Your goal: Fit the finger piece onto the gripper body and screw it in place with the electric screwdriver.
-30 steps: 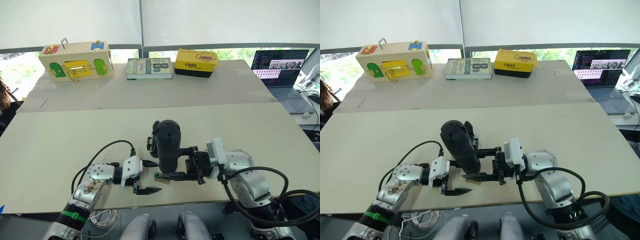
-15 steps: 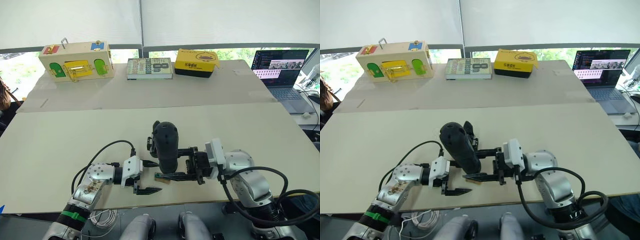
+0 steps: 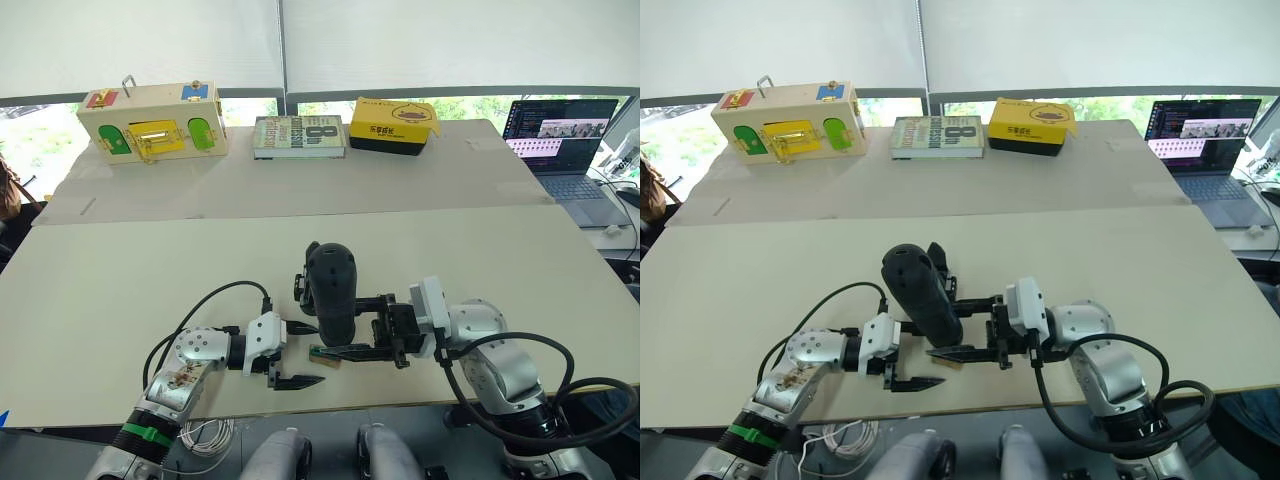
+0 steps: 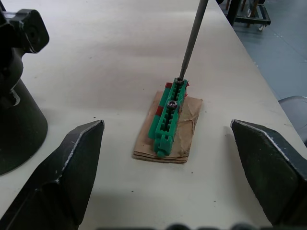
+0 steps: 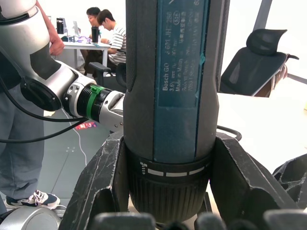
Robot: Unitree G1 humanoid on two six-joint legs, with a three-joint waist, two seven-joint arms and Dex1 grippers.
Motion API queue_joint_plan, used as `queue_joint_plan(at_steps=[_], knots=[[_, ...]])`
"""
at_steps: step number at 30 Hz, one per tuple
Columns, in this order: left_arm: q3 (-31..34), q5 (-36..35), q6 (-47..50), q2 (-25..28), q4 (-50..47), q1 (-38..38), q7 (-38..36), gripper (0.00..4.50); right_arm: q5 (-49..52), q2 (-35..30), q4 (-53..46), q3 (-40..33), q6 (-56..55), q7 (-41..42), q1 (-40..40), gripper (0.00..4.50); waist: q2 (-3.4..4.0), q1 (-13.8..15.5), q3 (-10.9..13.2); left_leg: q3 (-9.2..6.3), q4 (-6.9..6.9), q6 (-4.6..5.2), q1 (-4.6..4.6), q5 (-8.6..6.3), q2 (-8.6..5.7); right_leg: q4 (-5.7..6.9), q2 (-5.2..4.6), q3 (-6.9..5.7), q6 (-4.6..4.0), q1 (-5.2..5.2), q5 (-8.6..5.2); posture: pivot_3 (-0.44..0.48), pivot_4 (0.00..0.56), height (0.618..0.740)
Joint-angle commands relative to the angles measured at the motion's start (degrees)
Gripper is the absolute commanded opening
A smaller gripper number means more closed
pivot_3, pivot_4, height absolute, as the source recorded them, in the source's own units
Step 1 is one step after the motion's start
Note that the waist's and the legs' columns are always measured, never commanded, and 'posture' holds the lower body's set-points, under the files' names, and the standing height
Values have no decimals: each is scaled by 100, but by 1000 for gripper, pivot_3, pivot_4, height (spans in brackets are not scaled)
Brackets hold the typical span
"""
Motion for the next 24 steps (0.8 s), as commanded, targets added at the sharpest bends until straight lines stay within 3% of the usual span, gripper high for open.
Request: queue_joint_plan(at_steps=[1,24], knots=[[-207,40,83,-32,-25,114,-6,4500,109,37,-160,-32,-188,12,-138,1920,0,0,0,0,0,0,0,0,0,0,0,0,0,0,0,0,150,740],[-210,47,27,-45,27,167,58,4500,53,21,-34,23,-154,15,-161,1920,0,-1,0,0,-4,0,-1,-1,0,-4,-1,0,2,0,-2,0,150,740]])
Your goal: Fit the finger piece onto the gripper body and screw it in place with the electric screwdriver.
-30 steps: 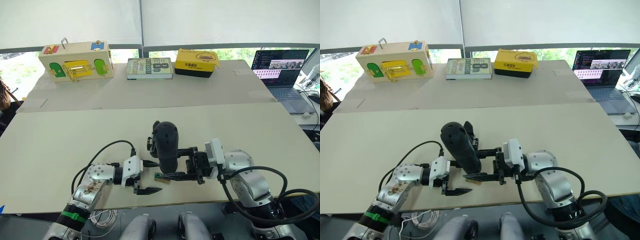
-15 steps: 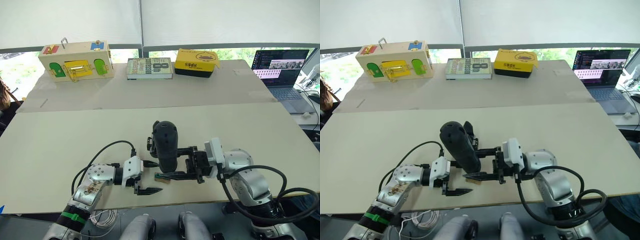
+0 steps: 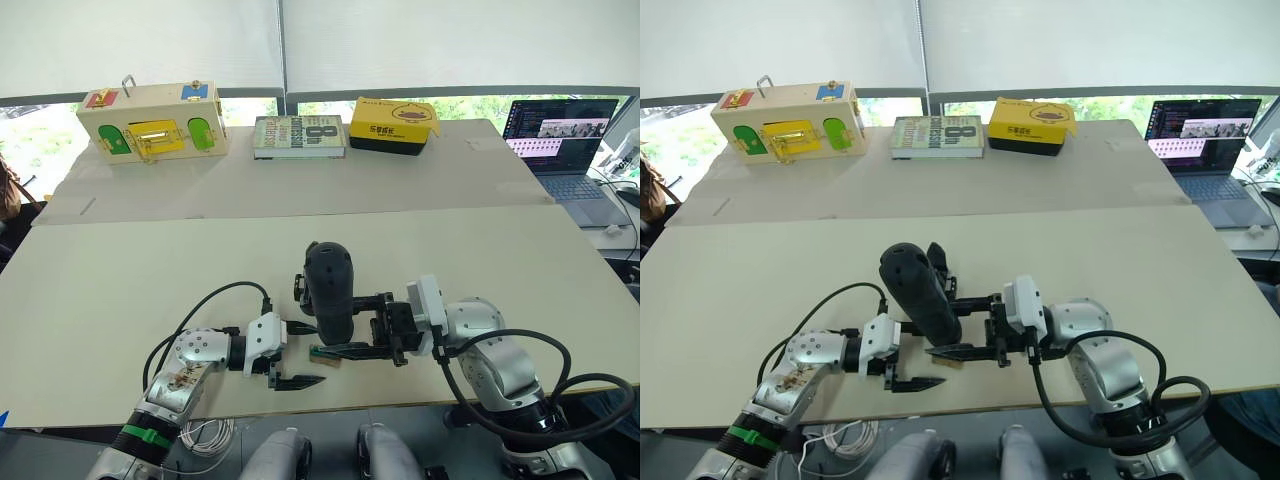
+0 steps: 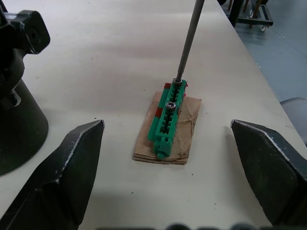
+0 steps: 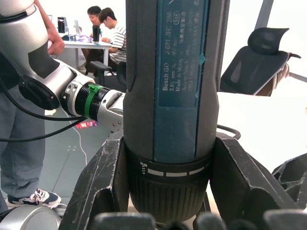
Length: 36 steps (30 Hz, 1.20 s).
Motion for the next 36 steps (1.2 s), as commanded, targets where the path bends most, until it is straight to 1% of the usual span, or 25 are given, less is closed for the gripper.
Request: queue_joint_plan(at_steps=[1,17,24,29,36], knots=[[-202,51,32,-46,85,119,-17,4500,73,21,-119,-18,-152,-2,-67,1920,0,0,0,0,0,0,0,0,0,0,0,0,0,0,0,0,150,740],[-211,71,-67,-74,208,132,-16,4500,96,38,-91,-5,-83,-47,-49,1920,0,3,0,0,-1,0,1,0,0,-1,-1,0,2,1,-1,0,150,740],[-167,57,-88,-56,243,148,-9,4500,232,12,-223,-95,-73,-27,-42,1920,0,3,0,0,-2,-1,1,0,0,-2,-2,0,3,1,-2,0,150,740],[-64,-50,-56,-36,210,165,-14,4500,329,21,-312,-128,-30,-48,-117,1920,0,-1,0,-1,-2,-1,0,0,0,-2,-2,0,3,0,-2,0,150,740],[240,-406,-70,44,161,186,-162,4500,520,-35,-520,-224,133,-133,-193,1920,0,-14,0,0,-6,-1,-6,0,2,-4,0,1,2,-8,-2,0,150,740]])
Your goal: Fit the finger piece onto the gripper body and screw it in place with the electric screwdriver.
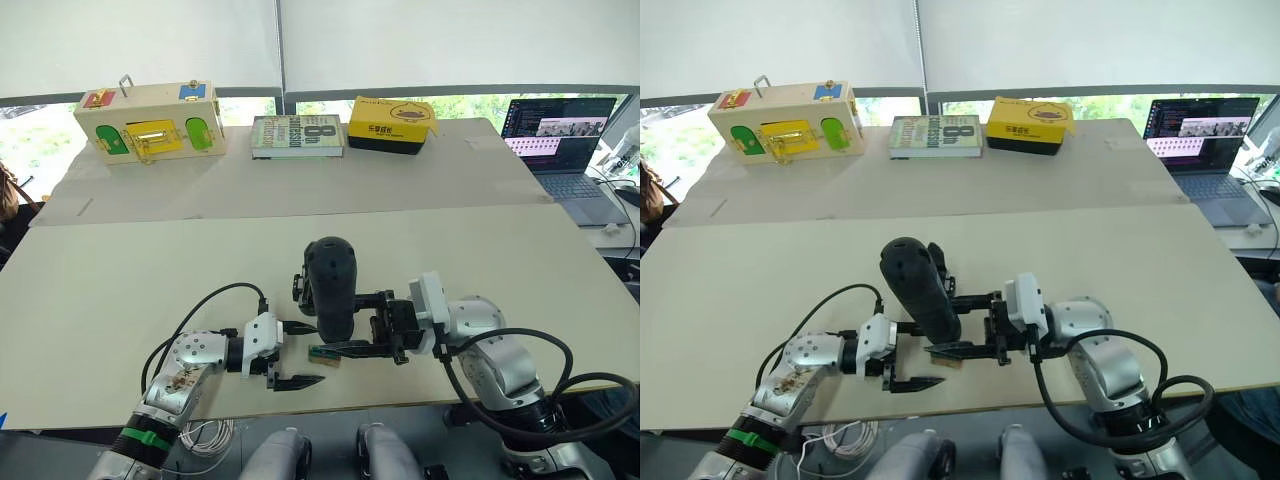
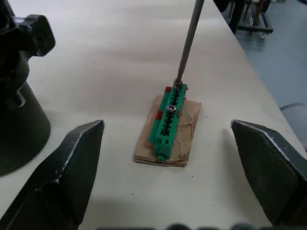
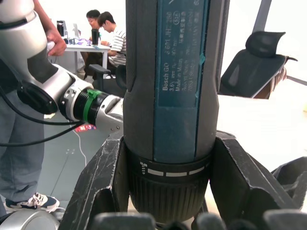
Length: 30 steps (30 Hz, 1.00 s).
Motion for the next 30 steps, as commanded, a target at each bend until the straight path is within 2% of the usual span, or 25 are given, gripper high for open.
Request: queue_joint_plan(at_steps=[1,8,13,23,27,30], knots=[[133,-264,-20,81,63,78,-190,4500,400,-11,-455,-224,183,-180,-148,1920,0,-6,0,0,-2,0,0,0,1,-2,1,0,0,0,0,0,150,740],[493,-918,37,360,-350,234,-656,4500,889,-88,-923,-439,719,-570,-391,1920,0,-9,4,0,-3,0,-18,0,5,1,2,1,-12,-22,6,0,150,740],[875,-1399,366,588,-724,255,-692,4500,1281,-210,-1209,-684,1088,-870,-657,1920,-1,-4,10,0,-2,0,-24,0,5,-4,1,0,-9,-24,5,0,150,740],[1623,-2418,1589,1107,-1183,260,-715,4500,1949,-603,-1067,-1269,1676,-1079,-1282,1920,0,-11,16,-1,-6,2,-26,0,5,-12,4,-2,-21,-26,12,0,150,740],[1756,-2309,1542,1109,-977,56,-656,4500,2023,-623,-733,-1395,1871,-1200,-1531,1920,-2,-8,16,0,-6,2,-26,0,6,-13,4,-3,-23,-25,14,0,150,740],[1835,-2032,1247,1074,-447,-186,-641,4500,1951,-510,-464,-1402,1898,-1375,-1742,1920,-2,-1,16,-1,-7,2,-26,0,6,-15,4,-4,-40,-25,25,0,150,740]])
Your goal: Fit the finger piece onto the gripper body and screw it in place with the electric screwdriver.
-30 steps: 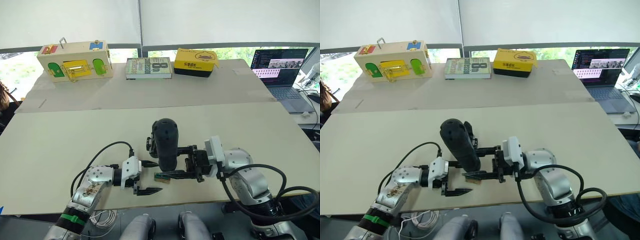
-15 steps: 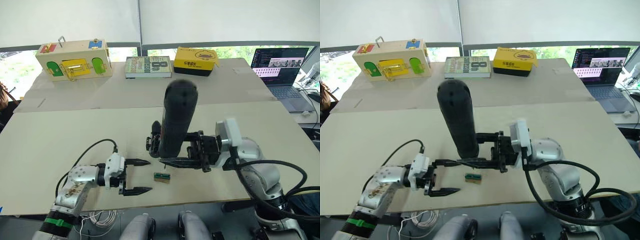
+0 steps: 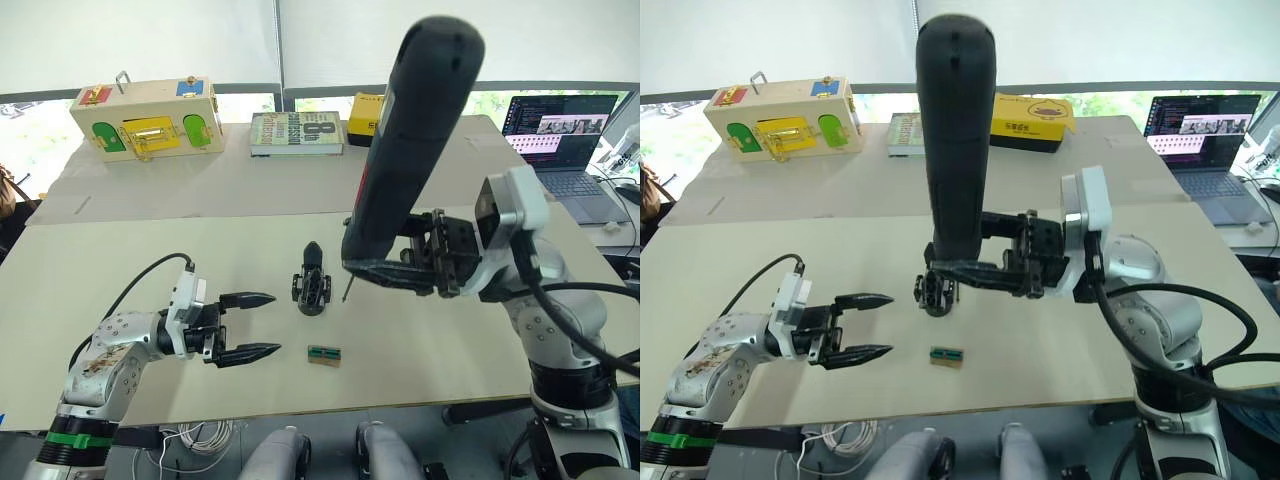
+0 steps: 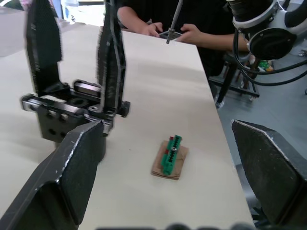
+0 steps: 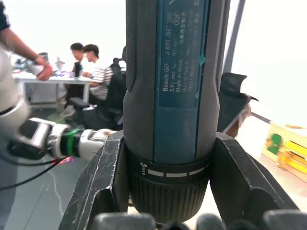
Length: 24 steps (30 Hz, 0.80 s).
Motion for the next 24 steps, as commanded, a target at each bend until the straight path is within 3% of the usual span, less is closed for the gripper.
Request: queue_joint_plan(at_steps=[1,9,24], knots=[[210,201,-317,-2,466,-277,21,4500,78,112,154,-199,27,-221,-347,1920,0,-3,1,0,0,0,0,0,0,0,0,0,-1,0,0,0,150,740],[220,216,-314,-183,780,-621,105,4500,-316,434,1007,-28,-127,-162,-830,1920,0,-21,0,7,6,23,-58,22,-3,17,1,0,-20,-77,15,0,150,740],[9,482,-259,-489,978,-851,360,4500,-955,1289,1698,354,-183,-101,-1259,1920,0,-74,0,6,6,21,-59,30,-2,29,6,-1,-30,-81,21,0,150,740]])
